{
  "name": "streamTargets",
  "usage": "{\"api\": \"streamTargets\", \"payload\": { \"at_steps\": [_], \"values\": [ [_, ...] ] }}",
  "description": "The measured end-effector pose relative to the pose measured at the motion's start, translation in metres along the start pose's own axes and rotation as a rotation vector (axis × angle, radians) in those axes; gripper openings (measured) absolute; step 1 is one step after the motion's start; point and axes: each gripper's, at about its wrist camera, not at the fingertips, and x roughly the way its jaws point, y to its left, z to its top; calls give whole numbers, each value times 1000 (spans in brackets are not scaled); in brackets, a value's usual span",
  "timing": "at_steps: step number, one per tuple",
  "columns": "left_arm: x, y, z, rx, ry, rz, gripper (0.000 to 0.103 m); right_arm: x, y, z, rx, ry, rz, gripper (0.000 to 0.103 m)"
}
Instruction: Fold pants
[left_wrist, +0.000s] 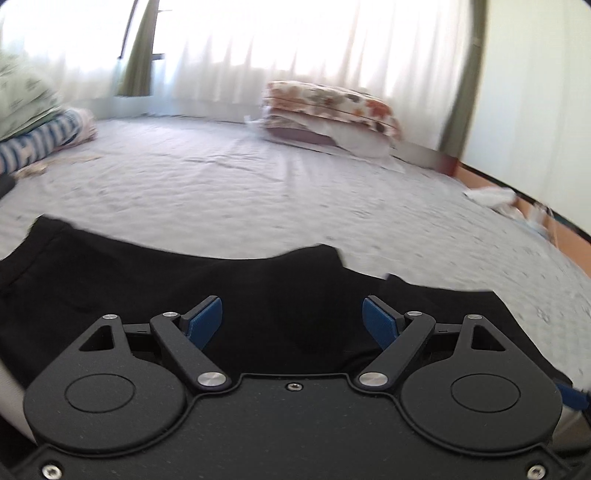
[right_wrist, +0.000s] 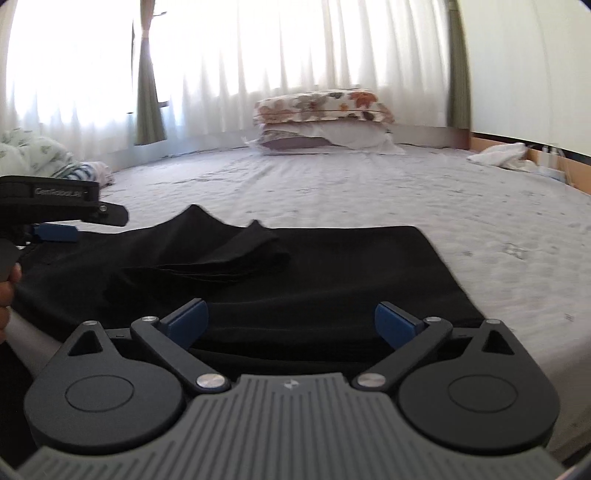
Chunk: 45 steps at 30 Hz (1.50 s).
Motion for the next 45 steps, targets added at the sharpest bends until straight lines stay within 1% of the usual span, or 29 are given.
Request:
{"api": "streamTargets", "payload": {
  "at_steps": [1, 2, 4, 5, 6, 7, 8, 9, 10, 12, 13, 14, 15, 17, 20, 22, 23, 26, 28, 29, 31, 33, 34, 36, 38, 40, 41, 44, 45],
  "values": [
    [3, -12, -1, 31, 7, -17, 81, 0, -9, -1, 10, 1, -51, 103],
    [5, -25, -2, 65, 15, -28, 77, -1, -15, -3, 17, -2, -98, 102],
    [10, -49, -5, 127, 39, -52, 63, -3, -27, -5, 28, -19, -168, 102],
    [11, -60, -6, 151, 50, -75, 38, -3, -35, -6, 35, -30, -197, 103],
    [13, -69, -8, 167, 71, -114, 13, -5, -40, -6, 43, -41, -219, 102],
    [15, -76, -9, 172, 99, -160, 9, -6, -44, -7, 51, -53, -231, 102],
    [19, -83, -10, 168, 132, -213, 10, -7, -49, -7, 63, -67, -237, 102],
    [23, -90, -12, 171, 158, -251, 10, -8, -52, -8, 76, -80, -235, 99],
    [27, -97, -15, 188, 178, -270, 10, -9, -55, -9, 92, -96, -237, 96],
    [39, -110, -21, 232, 215, -280, 9, -11, -62, -11, 131, -121, -239, 74],
    [46, -115, -24, 245, 239, -287, 9, -9, -64, -12, 148, -124, -241, 70],
    [55, -119, -27, 256, 264, -295, 9, -7, -66, -14, 161, -125, -240, 62],
    [64, -122, -29, 262, 275, -289, 9, -5, -68, -16, 171, -122, -235, 57],
    [83, -122, -32, 289, 271, -229, 9, 0, -69, -22, 188, -114, -233, 54],
    [97, -117, -23, 305, 204, -118, 10, 3, -73, -31, 204, -103, -246, 53],
    [102, -106, -14, 283, 162, -36, 10, 4, -75, -35, 216, -90, -251, 53],
    [106, -98, -7, 275, 141, 24, 11, 5, -76, -36, 219, -92, -250, 53],
    [107, -71, 7, 230, 91, 166, 11, 6, -74, -36, 195, -99, -260, 54],
    [102, -50, 17, 175, 69, 220, 11, 6, -73, -37, 190, -103, -263, 54],
    [98, -41, 20, 148, 62, 232, 12, 5, -72, -38, 190, -107, -263, 54],
    [85, -23, 23, 100, 55, 225, 16, 4, -72, -38, 194, -117, -258, 54],
    [67, -14, 21, 76, 53, 178, 24, 3, -71, -38, 197, -126, -259, 54],
    [56, -11, 18, 73, 51, 145, 26, 3, -71, -38, 196, -128, -260, 54],
    [38, -11, 10, 65, 46, 77, 43, 3, -70, -37, 192, -130, -264, 54],
    [24, -14, 1, 64, 37, 17, 50, 4, -68, -37, 188, -128, -268, 55],
    [16, -20, -9, 87, 39, -24, 50, 4, -68, -36, 184, -128, -270, 55],
    [14, -24, -14, 104, 41, -32, 50, 4, -68, -36, 183, -127, -270, 55],
    [13, -34, -29, 155, 70, -7, 49, 5, -67, -37, 173, -115, -284, 56],
    [14, -35, -33, 158, 86, -3, 47, 5, -66, -38, 165, -109, -294, 58]
  ]
}}
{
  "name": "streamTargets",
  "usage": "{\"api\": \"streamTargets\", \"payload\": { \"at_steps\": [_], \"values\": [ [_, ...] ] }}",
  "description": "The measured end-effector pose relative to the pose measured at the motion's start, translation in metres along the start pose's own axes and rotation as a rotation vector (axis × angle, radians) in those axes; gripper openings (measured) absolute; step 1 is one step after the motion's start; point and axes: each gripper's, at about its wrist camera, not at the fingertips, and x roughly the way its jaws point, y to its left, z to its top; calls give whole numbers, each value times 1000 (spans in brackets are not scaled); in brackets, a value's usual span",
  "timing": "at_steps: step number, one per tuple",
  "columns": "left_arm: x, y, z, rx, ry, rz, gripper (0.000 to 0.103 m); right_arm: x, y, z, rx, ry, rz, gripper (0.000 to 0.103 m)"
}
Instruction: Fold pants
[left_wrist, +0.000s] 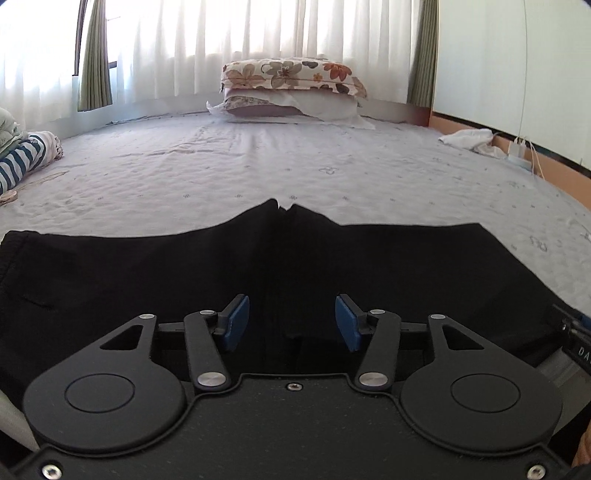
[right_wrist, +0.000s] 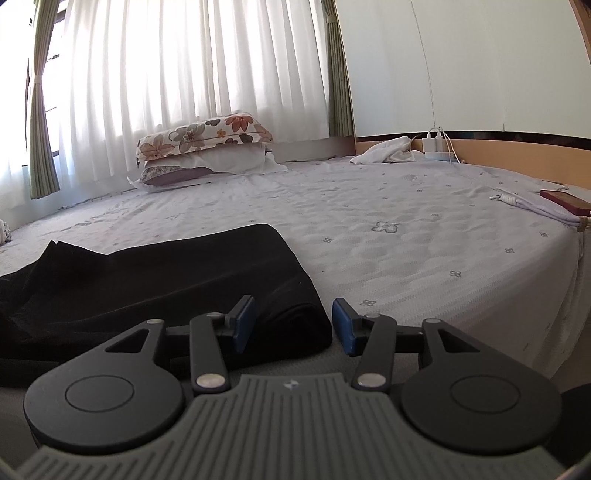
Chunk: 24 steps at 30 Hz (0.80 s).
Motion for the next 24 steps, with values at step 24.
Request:
{"api": "streamTargets", "payload": {
  "at_steps": [24],
  "values": [
    [-31, 27, -14, -110, 31, -35, 57, -25, 30, 28, -88, 4, 22, 83]
  ]
}}
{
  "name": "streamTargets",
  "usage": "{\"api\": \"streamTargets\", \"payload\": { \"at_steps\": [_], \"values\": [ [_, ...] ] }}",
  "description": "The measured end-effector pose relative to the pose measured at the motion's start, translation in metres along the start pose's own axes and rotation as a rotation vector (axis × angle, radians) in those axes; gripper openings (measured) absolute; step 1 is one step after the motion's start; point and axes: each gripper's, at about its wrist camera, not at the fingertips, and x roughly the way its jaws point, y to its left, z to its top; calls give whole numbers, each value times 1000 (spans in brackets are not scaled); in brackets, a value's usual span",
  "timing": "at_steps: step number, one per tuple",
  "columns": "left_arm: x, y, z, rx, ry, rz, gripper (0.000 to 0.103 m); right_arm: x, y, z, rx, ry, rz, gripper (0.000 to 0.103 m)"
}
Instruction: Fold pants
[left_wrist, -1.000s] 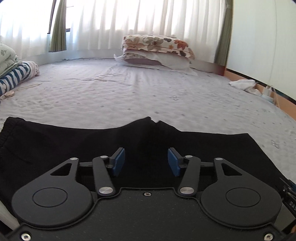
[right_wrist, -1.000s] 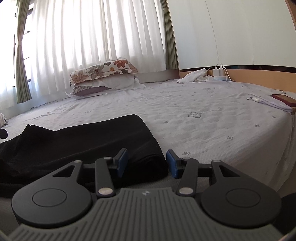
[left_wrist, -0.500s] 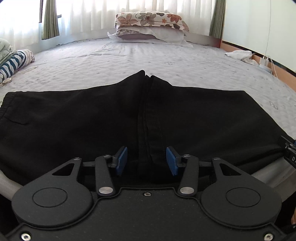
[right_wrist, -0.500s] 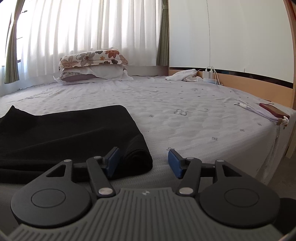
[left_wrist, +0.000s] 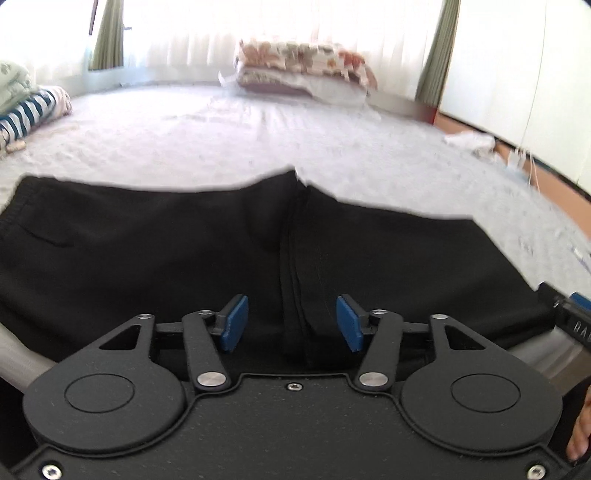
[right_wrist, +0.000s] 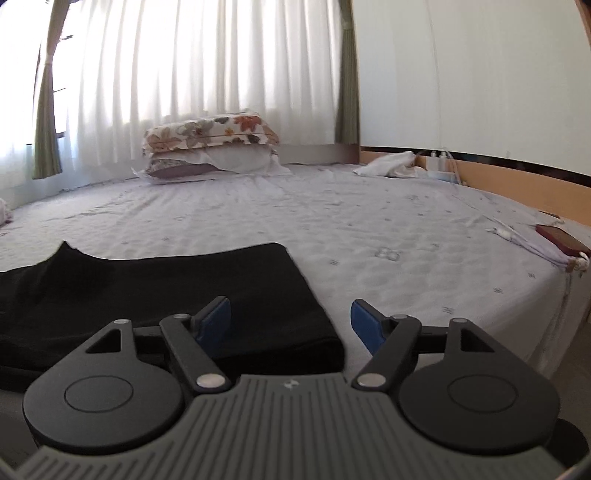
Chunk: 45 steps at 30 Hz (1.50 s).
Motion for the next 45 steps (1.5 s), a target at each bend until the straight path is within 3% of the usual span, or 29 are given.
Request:
{"api": "streamTargets", "payload": {
  "at_steps": [5, 11, 19, 21, 26, 33, 36, 42, 45],
  "values": [
    [-10, 16, 10, 24, -38, 116, 70, 9, 63, 3, -58, 2, 167, 83],
    [-10, 57, 13, -52, 7, 207, 74, 31, 133, 2, -84, 40, 311, 83],
    [-6, 96, 13, -111, 5, 284, 77, 37, 190, -23, -184, 120, 390, 83],
    [-5, 103, 14, -119, -2, 294, 80, 29, 199, -34, -232, 77, 374, 83],
    [-10, 126, 10, -174, -74, 364, 96, 21, 203, -39, -242, 63, 378, 83],
    [-20, 180, 0, -335, -187, 537, 99, 17, 195, -43, -210, 61, 417, 83],
    [-17, 199, 0, -375, -194, 587, 100, 17, 196, -44, -221, 56, 418, 84],
    [-4, 235, -9, -543, -161, 529, 103, 19, 194, -44, -225, 54, 427, 85],
    [7, 243, -12, -537, -185, 520, 102, 19, 194, -45, -224, 47, 428, 85]
  ]
}}
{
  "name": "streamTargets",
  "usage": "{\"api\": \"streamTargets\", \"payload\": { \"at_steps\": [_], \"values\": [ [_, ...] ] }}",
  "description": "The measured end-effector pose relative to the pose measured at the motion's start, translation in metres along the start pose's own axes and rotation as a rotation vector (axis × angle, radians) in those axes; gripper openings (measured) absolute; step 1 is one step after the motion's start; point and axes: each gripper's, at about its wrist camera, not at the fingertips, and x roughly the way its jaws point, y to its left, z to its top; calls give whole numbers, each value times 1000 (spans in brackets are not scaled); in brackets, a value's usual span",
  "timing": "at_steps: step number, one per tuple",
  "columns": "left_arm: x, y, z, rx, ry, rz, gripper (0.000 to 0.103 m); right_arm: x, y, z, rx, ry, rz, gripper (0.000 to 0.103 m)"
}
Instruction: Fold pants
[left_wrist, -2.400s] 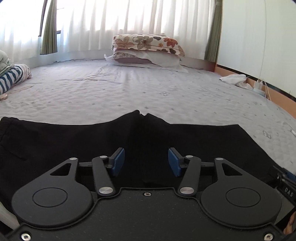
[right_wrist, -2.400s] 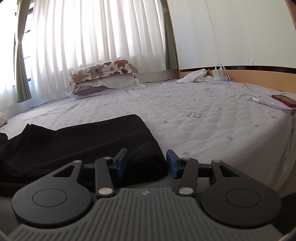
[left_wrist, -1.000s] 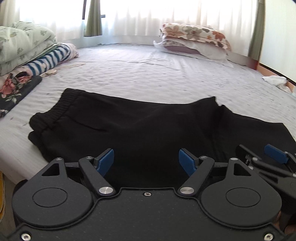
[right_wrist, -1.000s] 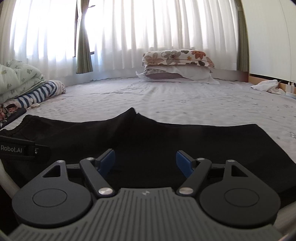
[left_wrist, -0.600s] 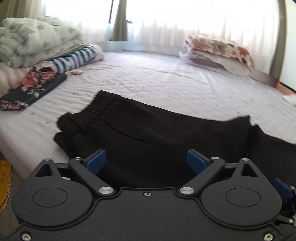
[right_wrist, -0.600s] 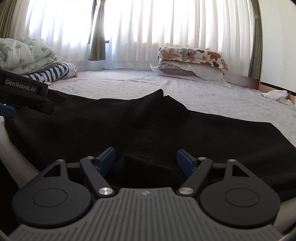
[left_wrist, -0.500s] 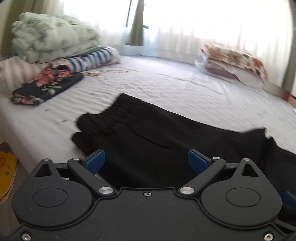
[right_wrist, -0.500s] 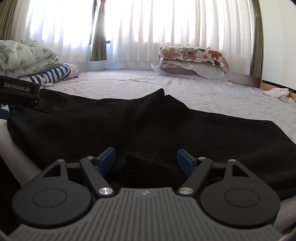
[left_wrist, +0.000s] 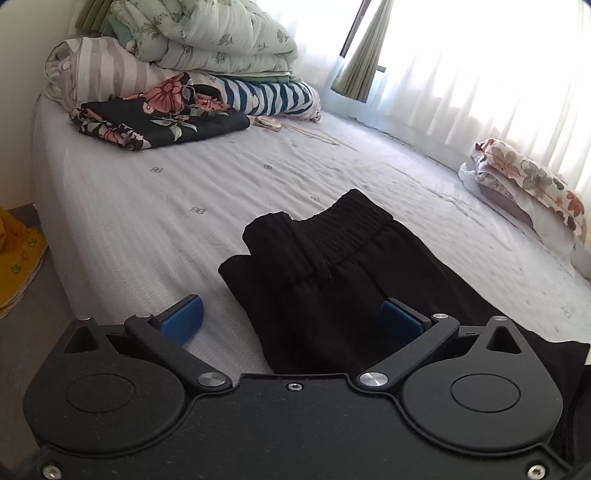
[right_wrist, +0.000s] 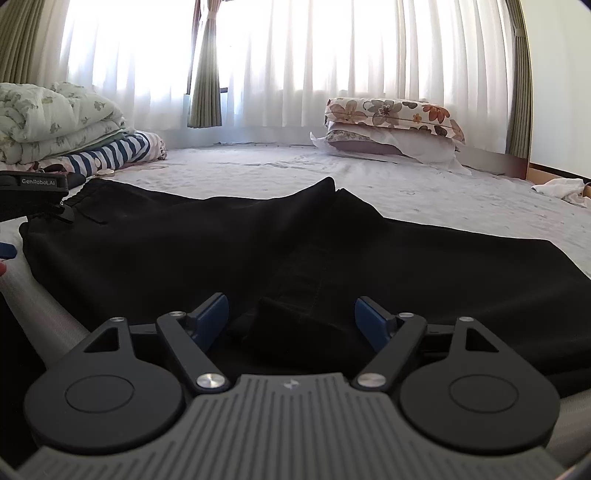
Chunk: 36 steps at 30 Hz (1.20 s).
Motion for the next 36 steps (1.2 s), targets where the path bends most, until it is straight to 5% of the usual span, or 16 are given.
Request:
{"api": "streamTargets", "payload": {
  "at_steps": [5, 9, 15, 20, 24, 31, 32, 34, 36],
  "values": [
    [6, -11, 1, 52, 11, 9, 101, 0, 1, -1, -2, -3, -2, 85],
    [2, -5, 4, -23, -6, -25, 76, 0, 1, -1, -3, -3, -2, 85],
    [-1, -5, 1, -24, -30, -1, 58, -4, -2, 6, -2, 15, 15, 89],
    [-1, 2, 1, -67, -30, -32, 61, -28, -16, 16, 93, -47, 84, 92],
    [1, -3, 0, -34, -32, -34, 71, -42, -22, 21, 99, -160, -78, 92],
    [4, -9, -3, -44, -49, -30, 79, 3, -33, 8, 106, 32, -178, 82],
    [4, -9, -3, -48, -52, -29, 79, 2, -26, 4, 70, 3, -196, 78],
    [3, -8, -3, -62, -61, -23, 74, 0, -17, 1, 49, -6, -188, 70],
    [2, -6, -3, -84, -74, 1, 53, -2, -13, 2, 58, -2, -173, 69]
  ]
}}
